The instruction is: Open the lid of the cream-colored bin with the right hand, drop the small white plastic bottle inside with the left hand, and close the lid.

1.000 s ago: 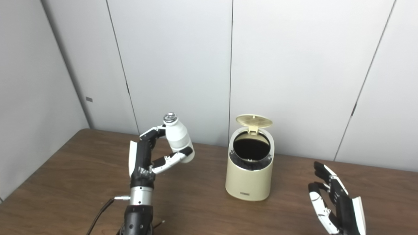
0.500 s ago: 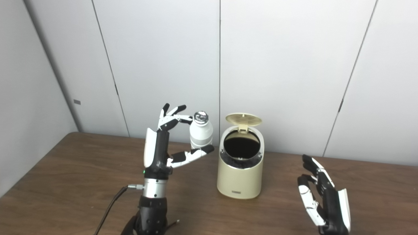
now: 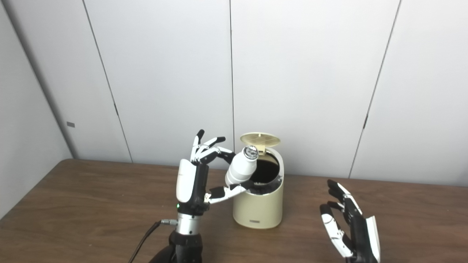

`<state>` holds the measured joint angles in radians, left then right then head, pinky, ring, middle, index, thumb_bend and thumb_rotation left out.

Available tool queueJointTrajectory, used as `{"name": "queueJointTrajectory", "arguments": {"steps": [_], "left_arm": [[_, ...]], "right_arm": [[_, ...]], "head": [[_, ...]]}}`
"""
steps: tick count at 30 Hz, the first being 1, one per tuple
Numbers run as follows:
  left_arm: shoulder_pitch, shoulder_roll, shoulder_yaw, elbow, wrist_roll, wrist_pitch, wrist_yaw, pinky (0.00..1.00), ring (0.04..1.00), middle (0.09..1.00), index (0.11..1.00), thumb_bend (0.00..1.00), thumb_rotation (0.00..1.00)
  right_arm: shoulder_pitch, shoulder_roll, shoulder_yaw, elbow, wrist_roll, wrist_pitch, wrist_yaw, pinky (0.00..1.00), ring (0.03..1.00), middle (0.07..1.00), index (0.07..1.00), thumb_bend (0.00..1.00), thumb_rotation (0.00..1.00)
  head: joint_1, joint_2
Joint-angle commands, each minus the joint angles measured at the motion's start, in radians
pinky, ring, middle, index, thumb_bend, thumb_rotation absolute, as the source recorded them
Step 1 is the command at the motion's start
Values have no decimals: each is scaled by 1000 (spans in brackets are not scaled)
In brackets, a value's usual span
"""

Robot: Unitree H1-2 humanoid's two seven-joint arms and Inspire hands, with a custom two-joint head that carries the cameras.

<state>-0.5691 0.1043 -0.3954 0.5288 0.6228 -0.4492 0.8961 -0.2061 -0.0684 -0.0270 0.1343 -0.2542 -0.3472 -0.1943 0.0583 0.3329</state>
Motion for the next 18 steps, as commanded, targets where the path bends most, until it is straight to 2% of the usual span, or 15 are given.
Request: {"name": "queueJointTrajectory", "arguments": {"steps": [1, 8, 18], "left_arm": [[-63, 3, -20, 5, -21, -21, 39, 1000, 789, 454, 509, 523, 0], [-95, 10, -94, 43, -57, -21, 97, 1000, 775, 451, 512, 523, 0], [-107, 25, -109, 25, -59, -21, 101, 1000, 773, 453, 510, 523, 0]], "right_arm": [[-28, 3, 0, -22, -1, -45, -12, 726, 832, 849, 822, 227, 646], [-24, 5, 1, -23, 4, -40, -12, 746, 842, 855, 830, 227, 651], [-29, 4, -1, -1, 4, -54, -18, 758, 850, 856, 833, 235, 672]], "head": [[1, -1], [-4, -6], [-8, -22]]}}
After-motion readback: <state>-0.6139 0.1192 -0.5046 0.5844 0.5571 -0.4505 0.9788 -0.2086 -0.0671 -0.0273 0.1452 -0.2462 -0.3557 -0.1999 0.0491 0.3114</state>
